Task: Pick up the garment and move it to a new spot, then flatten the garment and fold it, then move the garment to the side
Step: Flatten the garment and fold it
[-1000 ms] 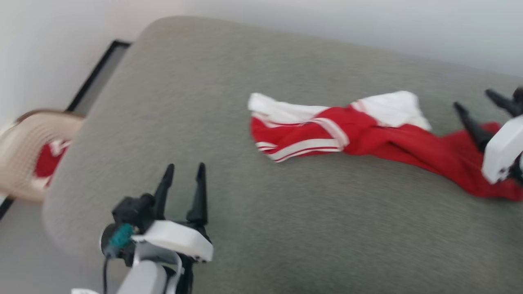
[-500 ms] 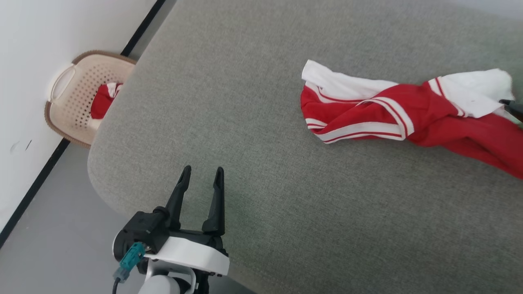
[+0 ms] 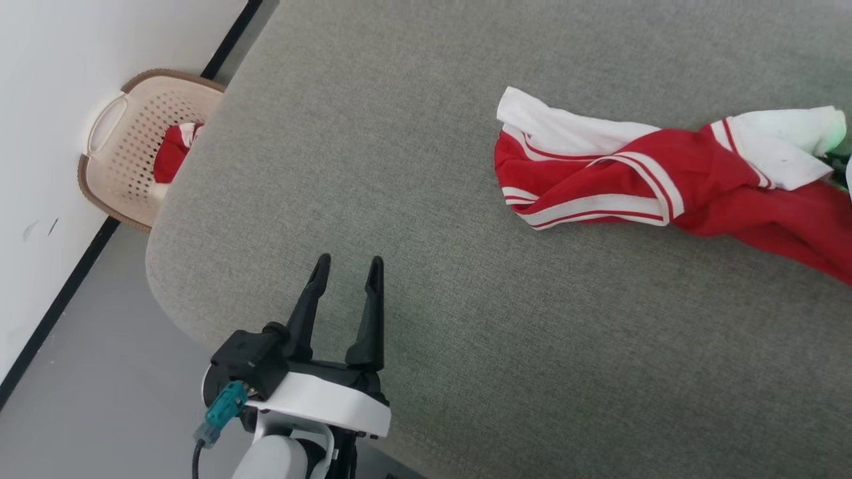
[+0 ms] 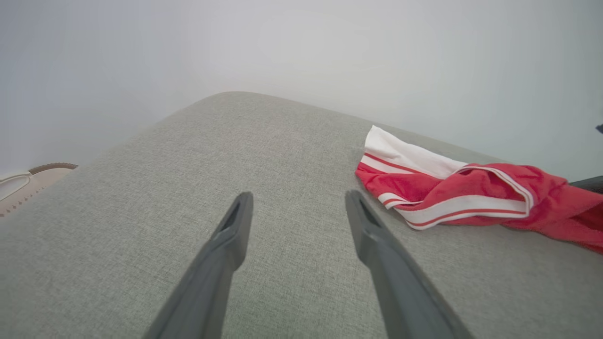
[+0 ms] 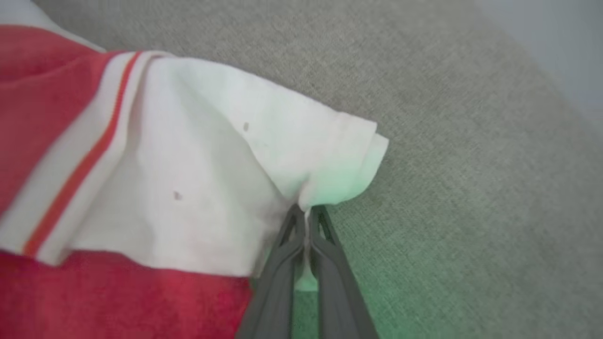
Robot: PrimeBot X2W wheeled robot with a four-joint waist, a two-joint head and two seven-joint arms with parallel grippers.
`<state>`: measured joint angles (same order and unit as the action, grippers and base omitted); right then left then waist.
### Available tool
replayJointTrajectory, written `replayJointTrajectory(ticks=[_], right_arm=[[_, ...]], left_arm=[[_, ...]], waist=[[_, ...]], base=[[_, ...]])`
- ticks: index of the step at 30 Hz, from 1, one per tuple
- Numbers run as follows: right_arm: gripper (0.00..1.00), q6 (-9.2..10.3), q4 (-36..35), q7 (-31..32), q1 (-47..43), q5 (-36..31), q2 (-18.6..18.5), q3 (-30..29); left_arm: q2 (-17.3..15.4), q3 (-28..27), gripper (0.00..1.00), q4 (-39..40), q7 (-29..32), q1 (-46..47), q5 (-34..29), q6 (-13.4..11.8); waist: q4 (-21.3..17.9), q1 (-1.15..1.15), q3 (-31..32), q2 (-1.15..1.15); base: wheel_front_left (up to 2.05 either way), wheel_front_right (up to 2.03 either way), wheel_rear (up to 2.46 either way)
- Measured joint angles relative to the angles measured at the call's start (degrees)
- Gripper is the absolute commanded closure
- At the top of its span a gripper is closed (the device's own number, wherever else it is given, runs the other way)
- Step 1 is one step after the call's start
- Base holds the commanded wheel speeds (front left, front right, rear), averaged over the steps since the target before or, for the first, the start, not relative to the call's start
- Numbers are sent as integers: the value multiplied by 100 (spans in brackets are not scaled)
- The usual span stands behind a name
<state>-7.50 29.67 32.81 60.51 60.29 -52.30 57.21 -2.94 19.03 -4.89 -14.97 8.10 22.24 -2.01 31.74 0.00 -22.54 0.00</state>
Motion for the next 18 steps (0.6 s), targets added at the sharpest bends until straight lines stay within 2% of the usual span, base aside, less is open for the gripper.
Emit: replayJointTrajectory(ticks=[7,15,18], right_arm=[[100,0,-409,-1076,-10,90,-227,266],[100,-1,-789,-2067,-280,383,-887,143],[100,-1,-860,-2608,-838,780,-1292,-87]], left_arm=[[2,-288,0,-97,-1,-9,-116,45],[4,-681,0,-134,-1,-74,-333,160],[5,-870,0,-142,-1,-155,-468,205]], waist=[[-315,0,292,0],[-992,0,590,0],[-1353,0,720,0]], base=[[0,0,0],[0,0,0],[0,0,0]])
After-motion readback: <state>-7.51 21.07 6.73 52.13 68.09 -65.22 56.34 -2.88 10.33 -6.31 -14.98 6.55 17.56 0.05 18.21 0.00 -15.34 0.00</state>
